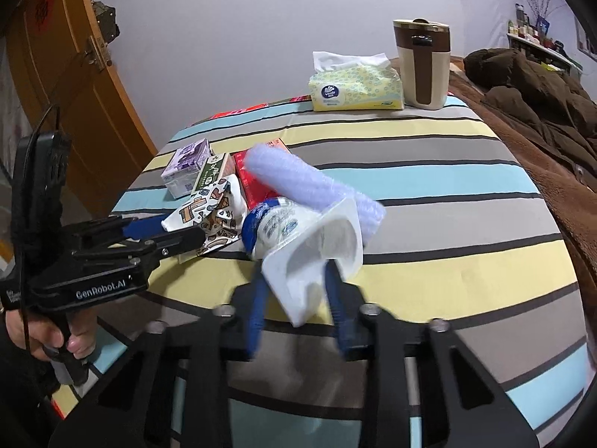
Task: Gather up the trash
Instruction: 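Grasp the patterned snack bag with the left gripper while the right gripper grasps the yogurt cup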
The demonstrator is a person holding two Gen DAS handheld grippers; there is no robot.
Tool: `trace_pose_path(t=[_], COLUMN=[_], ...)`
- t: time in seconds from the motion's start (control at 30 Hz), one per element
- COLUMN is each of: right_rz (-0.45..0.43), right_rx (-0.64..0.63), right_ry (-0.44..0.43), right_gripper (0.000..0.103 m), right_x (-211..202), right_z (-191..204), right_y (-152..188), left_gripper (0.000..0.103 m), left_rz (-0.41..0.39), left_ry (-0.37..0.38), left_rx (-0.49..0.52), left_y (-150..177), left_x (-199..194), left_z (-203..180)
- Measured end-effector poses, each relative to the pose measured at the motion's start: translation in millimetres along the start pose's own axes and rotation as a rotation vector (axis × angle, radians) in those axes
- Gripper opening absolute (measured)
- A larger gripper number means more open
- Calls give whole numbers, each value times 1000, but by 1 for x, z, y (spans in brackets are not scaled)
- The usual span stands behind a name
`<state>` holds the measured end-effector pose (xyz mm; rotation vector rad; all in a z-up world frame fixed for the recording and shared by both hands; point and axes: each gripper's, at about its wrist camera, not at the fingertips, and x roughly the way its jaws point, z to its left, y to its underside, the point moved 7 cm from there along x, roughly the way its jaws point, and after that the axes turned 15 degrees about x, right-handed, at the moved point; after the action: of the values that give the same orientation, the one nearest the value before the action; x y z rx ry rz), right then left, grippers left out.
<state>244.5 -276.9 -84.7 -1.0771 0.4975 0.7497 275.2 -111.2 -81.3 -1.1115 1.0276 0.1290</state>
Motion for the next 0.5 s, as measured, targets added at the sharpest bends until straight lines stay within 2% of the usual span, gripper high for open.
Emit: trace_pose_path(t=[0.07, 0.1, 0.17, 0.23, 0.5], right_rz=[-1, -3, -11, -18, -37], right_rx=[5, 6, 8, 4, -10], right_ry=[5, 10, 16, 21, 17], right_gripper=[19, 17, 15, 8, 6], right_x=[-1, -2, -5, -8, -18], right_z=[-2, -3, -3, -2, 3], right_y=[0, 0, 0, 0, 2], left_gripper=[43, 31, 33, 33, 33], left_rz=[-1, -1, 2, -1, -23], left_ry=[-8, -12, -26, -34, -65], left_rx=[2, 2, -4, -10, -6], left_y=[3, 3, 6, 7, 9], left_x=[-4, -4, -8, -12, -30], left_z=[-2, -2, -2, -2, -7])
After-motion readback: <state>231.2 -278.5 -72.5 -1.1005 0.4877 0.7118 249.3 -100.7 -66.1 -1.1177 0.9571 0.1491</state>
